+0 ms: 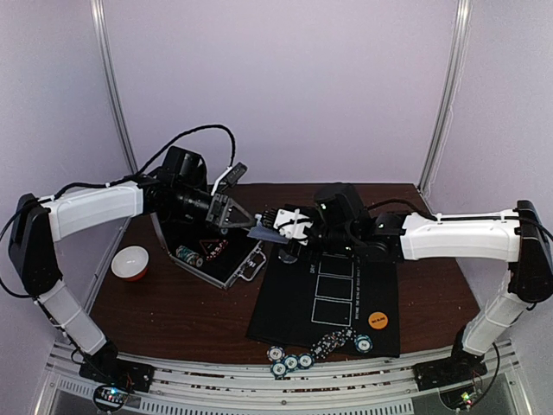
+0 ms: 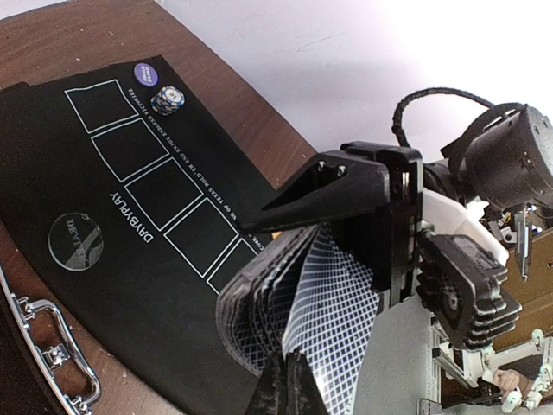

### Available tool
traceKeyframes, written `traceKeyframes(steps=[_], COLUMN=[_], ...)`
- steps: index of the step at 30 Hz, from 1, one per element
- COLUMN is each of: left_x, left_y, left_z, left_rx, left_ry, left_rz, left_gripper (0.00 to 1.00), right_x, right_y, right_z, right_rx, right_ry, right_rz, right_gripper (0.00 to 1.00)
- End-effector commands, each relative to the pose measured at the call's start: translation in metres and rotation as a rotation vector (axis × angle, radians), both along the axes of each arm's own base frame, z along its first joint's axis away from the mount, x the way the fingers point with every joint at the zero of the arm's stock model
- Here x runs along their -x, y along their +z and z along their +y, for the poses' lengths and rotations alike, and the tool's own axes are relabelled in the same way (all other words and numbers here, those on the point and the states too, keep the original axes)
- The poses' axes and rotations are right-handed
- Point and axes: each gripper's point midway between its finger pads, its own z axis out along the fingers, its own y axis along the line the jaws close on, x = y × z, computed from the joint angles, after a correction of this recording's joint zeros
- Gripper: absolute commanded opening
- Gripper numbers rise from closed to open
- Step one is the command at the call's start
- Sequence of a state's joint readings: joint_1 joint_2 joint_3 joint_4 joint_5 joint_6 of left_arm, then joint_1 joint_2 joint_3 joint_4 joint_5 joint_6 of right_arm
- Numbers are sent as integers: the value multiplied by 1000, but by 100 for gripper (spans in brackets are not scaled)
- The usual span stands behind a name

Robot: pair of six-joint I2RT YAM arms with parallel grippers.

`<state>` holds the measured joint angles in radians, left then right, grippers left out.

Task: Distribute texas hold em gaming equipment
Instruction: Pick up the poker card from the face-down deck piles, then distribute the poker card in the big blind area.

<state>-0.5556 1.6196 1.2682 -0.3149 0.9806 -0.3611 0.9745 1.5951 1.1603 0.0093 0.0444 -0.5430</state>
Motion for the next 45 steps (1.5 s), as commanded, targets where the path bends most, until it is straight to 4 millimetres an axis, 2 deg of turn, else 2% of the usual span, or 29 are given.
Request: traceKeyframes(steps=[1, 20, 24, 28, 31, 34, 38, 45], left_x=[2, 0, -4, -4, -6, -6, 7, 19], left_y=[25, 65, 82, 89, 78, 57, 38, 15], left_z=[-3, 0, 8, 12, 13, 11, -8, -43], left_rx=[61, 165, 208, 212, 192, 163, 159, 179], left_ry=[-26, 9, 40, 55, 74, 98, 75, 50], left_rz=[-70, -123, -142, -152, -123, -78, -41, 12], left_gripper=[0, 0, 0, 0, 0, 0, 0, 0], right_x=[-7, -17, -26, -37, -49, -60, -71, -80], right_y=[15, 14, 12, 13, 12, 14, 17, 24], right_z=[-8, -31, -44, -64, -86, -111, -139, -172], right_rx=[-34, -65, -75, -89, -94, -98, -99, -99], right_ry=[-37, -90, -127, -172, -227, -288, -364, -433], right_rz=[-22, -1, 5, 6, 9, 3, -12, -28], right_gripper=[50, 50, 50, 50, 50, 50, 50, 50])
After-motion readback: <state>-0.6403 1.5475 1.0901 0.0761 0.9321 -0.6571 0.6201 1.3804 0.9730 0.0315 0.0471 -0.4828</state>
